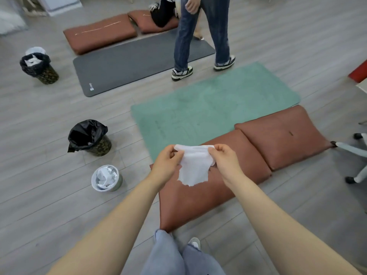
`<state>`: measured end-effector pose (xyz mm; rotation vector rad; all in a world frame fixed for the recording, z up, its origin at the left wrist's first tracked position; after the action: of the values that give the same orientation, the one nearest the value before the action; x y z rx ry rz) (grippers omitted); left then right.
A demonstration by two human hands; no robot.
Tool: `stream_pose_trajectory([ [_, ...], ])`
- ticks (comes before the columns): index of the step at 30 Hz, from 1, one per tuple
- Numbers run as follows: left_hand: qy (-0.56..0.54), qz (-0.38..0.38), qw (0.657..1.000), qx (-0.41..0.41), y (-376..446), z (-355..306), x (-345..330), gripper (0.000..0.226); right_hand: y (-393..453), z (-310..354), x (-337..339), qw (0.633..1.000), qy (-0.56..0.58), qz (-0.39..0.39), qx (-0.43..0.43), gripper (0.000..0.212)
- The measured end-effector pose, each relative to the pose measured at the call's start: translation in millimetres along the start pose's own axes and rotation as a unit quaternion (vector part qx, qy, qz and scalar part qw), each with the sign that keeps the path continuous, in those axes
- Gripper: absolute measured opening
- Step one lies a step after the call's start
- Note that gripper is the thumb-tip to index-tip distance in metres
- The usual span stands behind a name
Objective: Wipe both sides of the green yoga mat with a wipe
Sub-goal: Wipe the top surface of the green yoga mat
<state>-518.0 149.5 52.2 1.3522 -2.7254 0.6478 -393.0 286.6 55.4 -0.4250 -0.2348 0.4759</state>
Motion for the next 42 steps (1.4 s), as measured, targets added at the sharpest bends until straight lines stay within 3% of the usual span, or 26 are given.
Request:
stream_pose_trajectory([
  [5,-0.077,0.046,0.996,0.029,12.0,-12.6,-9.6,0.015,15.1,13.6,10.6,0.976,0.202,0.054,-0.061,0.011],
  [7,-0.084,0.05,0.995,0.026,18.0,-18.8,-11.2,0.013,21.8,19.6,11.4,0.975,0.206,0.054,-0.059,0.01],
  [13,-0.061,0.006,0.998,0.015,49.8,-30.0,-13.3,0.007,49.7,31.9,10.1,0.995,0.096,-0.024,0.01,0.009],
  [15,-0.026,0.006,0.999,-0.02,58.4,-35.8,-13.2,0.027,57.2,36.8,10.4,0.996,0.081,-0.019,0.03,0.002],
  [17,0.021,0.018,0.997,-0.067,67.2,-42.0,-13.3,0.041,64.7,42.3,13.0,0.997,0.056,0.006,0.051,0.01],
  [19,0.076,0.029,0.991,-0.104,76.4,-48.4,-13.6,0.037,74.4,48.2,18.3,0.996,-0.012,0.032,0.084,0.017],
  [24,0.189,0.009,0.969,-0.159,95.3,-60.6,-29.0,0.018,109.1,57.0,29.2,0.957,-0.223,0.053,0.176,0.028],
  [28,0.25,-0.034,0.947,-0.199,113.1,-64.2,-57.5,0.013,148.4,65.4,47.0,0.91,-0.312,0.054,0.268,0.014],
  [31,0.294,-0.074,0.925,-0.231,119.8,-68.4,-82.5,0.003,179.1,73.9,64.7,0.885,-0.344,0.112,0.294,0.009],
  [34,0.282,-0.104,0.919,-0.254,121.1,-72.6,-110.2,0.007,203.2,87.0,85.9,0.918,-0.27,0.181,0.227,0.01],
  [35,0.246,-0.093,0.935,-0.236,120.4,-75.5,-119.2,0.012,208.7,92.6,92.2,0.938,-0.216,0.208,0.175,0.004],
  [37,0.142,-0.057,0.977,-0.151,117.5,-80.7,-138.5,0.016,218.8,101.3,102.6,0.96,-0.104,0.251,0.072,0.015],
  [42,0.019,-0.12,0.991,-0.057,113.4,-81.4,-179.2,0.018,230.8,99.9,115.3,0.927,0.018,0.37,-0.061,0.029],
])
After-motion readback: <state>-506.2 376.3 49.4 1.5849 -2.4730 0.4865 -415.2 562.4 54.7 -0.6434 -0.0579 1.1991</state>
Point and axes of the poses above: each hand's wrist, its own y-axis towards the middle knuckle, its own x-axis out of the back of the hand, z = x × y, the point moved 1 cm from there along y, towards the middle knuckle, and after that the axes turned 7 degrees about -z, right-handed, at the moved point
